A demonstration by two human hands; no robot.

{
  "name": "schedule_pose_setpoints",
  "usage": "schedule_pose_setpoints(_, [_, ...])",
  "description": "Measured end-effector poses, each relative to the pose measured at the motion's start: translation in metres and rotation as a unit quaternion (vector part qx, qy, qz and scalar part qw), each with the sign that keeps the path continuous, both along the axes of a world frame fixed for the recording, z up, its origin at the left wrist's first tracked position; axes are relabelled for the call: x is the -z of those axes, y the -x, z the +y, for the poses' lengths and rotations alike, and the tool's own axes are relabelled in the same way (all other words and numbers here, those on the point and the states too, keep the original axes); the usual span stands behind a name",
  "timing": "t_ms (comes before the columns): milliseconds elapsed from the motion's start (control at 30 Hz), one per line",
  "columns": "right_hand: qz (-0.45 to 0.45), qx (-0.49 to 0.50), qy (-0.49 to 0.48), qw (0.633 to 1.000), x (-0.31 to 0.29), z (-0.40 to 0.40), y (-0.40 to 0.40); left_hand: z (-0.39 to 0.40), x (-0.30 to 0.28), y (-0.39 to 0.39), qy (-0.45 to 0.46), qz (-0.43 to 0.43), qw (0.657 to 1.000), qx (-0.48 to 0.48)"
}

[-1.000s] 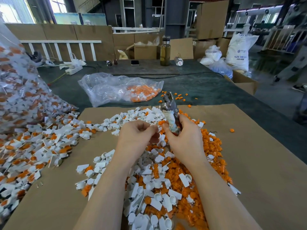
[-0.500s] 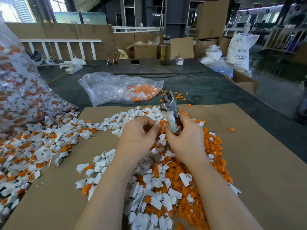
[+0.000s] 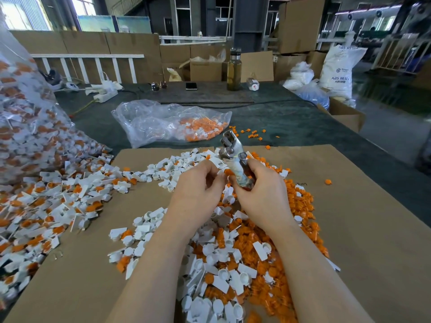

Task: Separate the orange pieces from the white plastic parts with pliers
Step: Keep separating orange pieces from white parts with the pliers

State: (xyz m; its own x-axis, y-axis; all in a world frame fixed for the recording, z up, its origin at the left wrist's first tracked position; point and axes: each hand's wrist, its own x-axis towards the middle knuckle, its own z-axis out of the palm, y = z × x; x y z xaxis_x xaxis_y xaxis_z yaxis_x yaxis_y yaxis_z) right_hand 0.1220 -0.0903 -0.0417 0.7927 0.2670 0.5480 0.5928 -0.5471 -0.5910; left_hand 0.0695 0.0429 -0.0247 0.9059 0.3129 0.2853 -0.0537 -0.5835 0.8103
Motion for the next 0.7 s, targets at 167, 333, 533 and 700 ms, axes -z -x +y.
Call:
schedule_pose_setpoints(167, [-0.004,-0.006,-0.017,1.0,-0.0007,0.0003,0.0011,-0.0001,0.0037,-0.0026,-0.032,-0.009,0.999,-0.011])
schedule_pose_setpoints(333, [0.002,-0.006,-0.013,1.0,-0.0006,0.0006,0.0017,0.0004,0.0053,-0.0046,-0.041,-0.009,0.999,-0.008])
schedule_pose_setpoints(533, [0.07,-0.037,-0.076,0.994,-0.004,-0.0001,0.002,0.0004,0.0027,-0.0031,0.011,-0.008,1.0,-0.021])
schedule_pose_setpoints(700, [0.093,-0.05,-0.11,0.988,-0.0075,-0.0011,0.0029,-0.0025,0.001,-0.0017,0.021,-0.007,1.0,-0.009])
